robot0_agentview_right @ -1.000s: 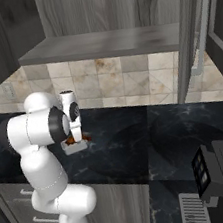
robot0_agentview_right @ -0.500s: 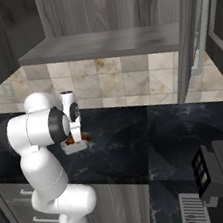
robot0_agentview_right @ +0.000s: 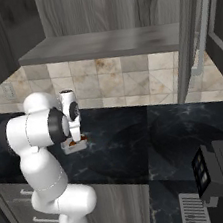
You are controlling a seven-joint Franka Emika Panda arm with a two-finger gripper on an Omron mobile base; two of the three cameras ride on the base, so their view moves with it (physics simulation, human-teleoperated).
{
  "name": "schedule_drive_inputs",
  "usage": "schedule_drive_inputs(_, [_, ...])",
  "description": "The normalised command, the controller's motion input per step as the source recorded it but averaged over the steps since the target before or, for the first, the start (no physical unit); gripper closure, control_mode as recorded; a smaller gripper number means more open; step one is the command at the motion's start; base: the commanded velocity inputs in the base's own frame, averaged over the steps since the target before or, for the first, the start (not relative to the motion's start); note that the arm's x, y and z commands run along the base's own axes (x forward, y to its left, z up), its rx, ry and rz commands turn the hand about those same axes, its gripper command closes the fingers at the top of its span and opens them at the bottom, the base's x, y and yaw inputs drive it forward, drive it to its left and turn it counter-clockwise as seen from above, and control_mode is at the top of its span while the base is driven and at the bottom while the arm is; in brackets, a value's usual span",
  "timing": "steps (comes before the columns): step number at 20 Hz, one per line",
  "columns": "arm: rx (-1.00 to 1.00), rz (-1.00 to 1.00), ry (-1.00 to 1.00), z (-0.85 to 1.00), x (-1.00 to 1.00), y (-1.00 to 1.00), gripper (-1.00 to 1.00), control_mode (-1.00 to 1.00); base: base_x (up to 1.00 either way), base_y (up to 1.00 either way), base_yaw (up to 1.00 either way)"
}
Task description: Retrieve the tupperware from the cabinet, then place the raw meat into the tupperware to avoid contamination.
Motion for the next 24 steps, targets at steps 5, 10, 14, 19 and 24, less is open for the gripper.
schedule_drive_inputs(5, [0.0, -0.02, 0.0, 0.0, -0.02, 0.0, -1.0, -1.0, 0.0, 0.0, 0.0])
schedule_drive_inputs(10, [0.0, -0.03, -0.06, 0.08, -0.24, 0.0, -1.0, -1.0, 0.0, 0.0, 0.0])
schedule_drive_inputs(14, [0.0, 0.0, -0.15, 0.04, -0.07, 0.0, -1.0, -1.0, 0.0, 0.0, 0.0])
schedule_drive_inputs(19, [0.0, 0.0, -0.1, 0.14, -0.04, 0.0, -1.0, -1.0, 0.0, 0.0, 0.0])
schedule_drive_inputs(24, [-0.02, -0.04, -0.03, 0.23, -0.13, 0.0, -1.0, -1.0, 0.0, 0.0, 0.0])
